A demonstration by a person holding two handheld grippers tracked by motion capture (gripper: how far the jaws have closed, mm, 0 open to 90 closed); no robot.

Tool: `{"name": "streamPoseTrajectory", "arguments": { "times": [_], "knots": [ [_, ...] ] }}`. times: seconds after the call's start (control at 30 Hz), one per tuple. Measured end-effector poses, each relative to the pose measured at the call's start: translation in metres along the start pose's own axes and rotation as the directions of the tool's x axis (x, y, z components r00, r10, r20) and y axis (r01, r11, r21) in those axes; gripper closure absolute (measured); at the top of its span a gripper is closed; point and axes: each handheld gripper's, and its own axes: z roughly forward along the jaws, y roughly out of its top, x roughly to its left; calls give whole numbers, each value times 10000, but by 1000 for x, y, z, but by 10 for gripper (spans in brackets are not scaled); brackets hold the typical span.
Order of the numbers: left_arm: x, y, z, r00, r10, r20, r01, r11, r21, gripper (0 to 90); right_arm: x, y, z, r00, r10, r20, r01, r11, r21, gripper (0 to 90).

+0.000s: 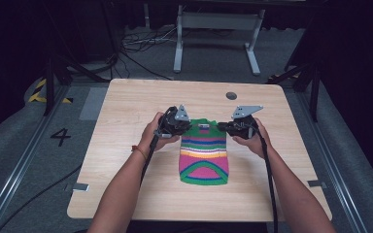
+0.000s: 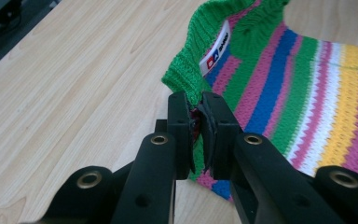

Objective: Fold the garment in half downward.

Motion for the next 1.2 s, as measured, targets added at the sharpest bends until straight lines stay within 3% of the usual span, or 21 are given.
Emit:
{"name": "streamPoseTrajectory", "arguments": {
  "times": [0.43, 0.87, 1.13, 1.2],
  "knots": [
    [-20, -1, -18, 9969, 752, 217, -748, 9970, -211, 833, 12, -5, -22, 9985, -351, -421, 336, 9988, -350, 853],
    [-35, -9, -29, 9895, 1348, 521, -1342, 9909, -140, 846, 38, -18, -37, 9894, -1042, -1014, 1031, 9945, -157, 852],
    [-50, -17, -44, 9804, 1800, 805, -1799, 9836, -82, 846, 57, -20, -42, 9787, -1507, -1395, 1520, 9884, -11, 852],
    [-58, -19, -47, 9757, 1966, 966, -1963, 9805, -121, 846, 62, -21, -43, 9749, -1679, -1464, 1700, 9854, 19, 852]
  ]
}}
